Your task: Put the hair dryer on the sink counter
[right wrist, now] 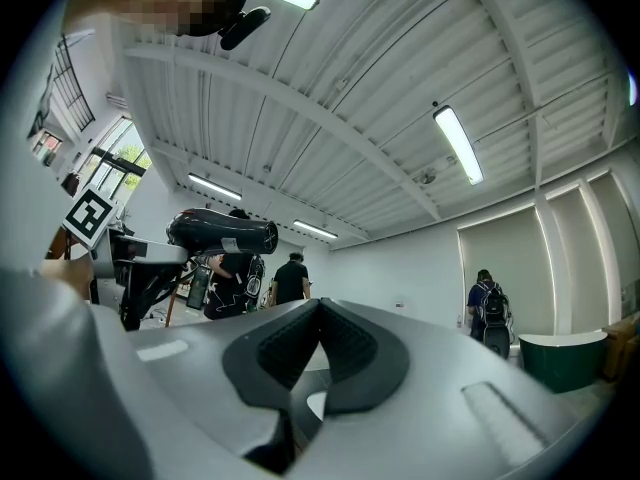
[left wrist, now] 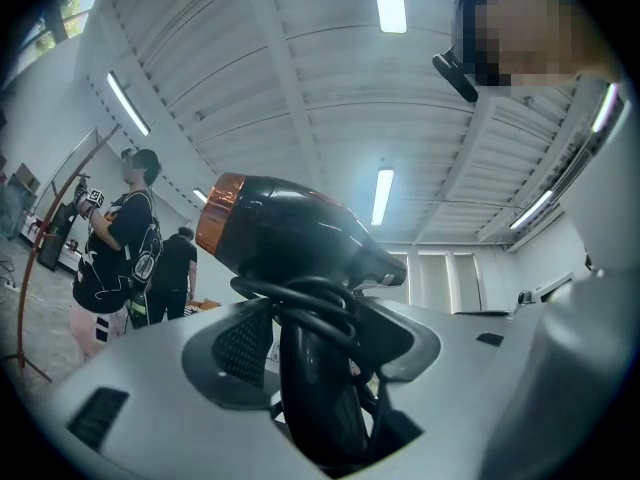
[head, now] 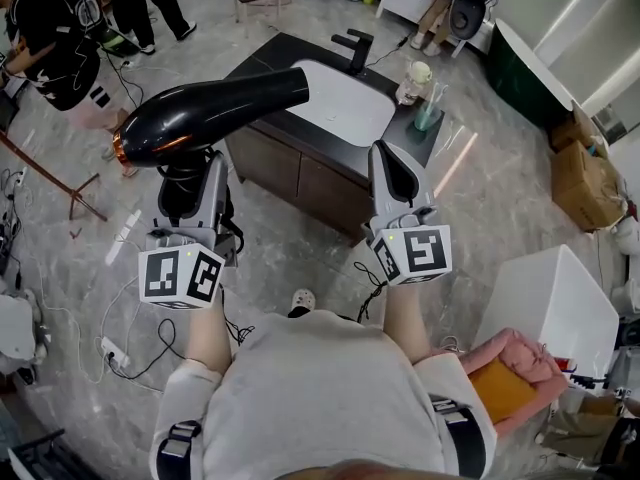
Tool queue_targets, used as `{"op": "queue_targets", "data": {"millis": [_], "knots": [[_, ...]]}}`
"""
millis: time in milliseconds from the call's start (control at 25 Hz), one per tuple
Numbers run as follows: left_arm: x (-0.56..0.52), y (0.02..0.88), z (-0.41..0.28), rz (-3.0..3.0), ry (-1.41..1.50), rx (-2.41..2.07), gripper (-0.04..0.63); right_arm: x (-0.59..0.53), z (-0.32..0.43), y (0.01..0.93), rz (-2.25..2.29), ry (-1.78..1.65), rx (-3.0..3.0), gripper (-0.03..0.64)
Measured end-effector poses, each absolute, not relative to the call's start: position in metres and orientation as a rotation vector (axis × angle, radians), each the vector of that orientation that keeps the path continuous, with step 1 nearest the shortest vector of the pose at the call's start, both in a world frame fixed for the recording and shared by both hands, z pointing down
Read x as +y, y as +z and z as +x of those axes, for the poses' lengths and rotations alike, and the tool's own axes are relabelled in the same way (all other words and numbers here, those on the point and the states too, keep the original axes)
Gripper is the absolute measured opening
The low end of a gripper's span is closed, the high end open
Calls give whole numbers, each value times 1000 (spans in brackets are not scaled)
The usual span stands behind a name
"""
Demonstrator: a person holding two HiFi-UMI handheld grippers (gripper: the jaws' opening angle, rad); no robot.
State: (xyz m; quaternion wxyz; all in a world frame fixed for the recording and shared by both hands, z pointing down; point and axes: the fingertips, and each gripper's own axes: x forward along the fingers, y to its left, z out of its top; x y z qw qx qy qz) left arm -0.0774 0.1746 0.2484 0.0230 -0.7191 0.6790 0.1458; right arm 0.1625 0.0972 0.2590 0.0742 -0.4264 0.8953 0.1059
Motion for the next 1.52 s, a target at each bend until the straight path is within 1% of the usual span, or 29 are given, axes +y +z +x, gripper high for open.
{"op": "queue_targets", "data": {"millis": [400, 760, 880, 1080, 1320, 1520], "knots": [[109, 244, -63, -2201, 452, 2112, 265, 22, 172, 262, -1238, 309, 2694, 11], [70, 253, -76, -2216, 424, 2131, 265, -16, 157, 277, -1235, 257, 2715, 11], [47, 255, -88, -2230, 420, 2119, 265, -37, 145, 278, -1251, 259, 2710, 11], [-15, 256, -128, -2268, 423, 2092, 265, -93, 105, 279, -1285, 264, 2711, 11], [-41, 257, -149, -2291, 420, 2057, 265, -118, 83, 274, -1311, 268, 2666, 11], [-94, 247, -195, -2326, 421, 2031, 265, -165, 37, 266, -1341, 274, 2661, 11]]}}
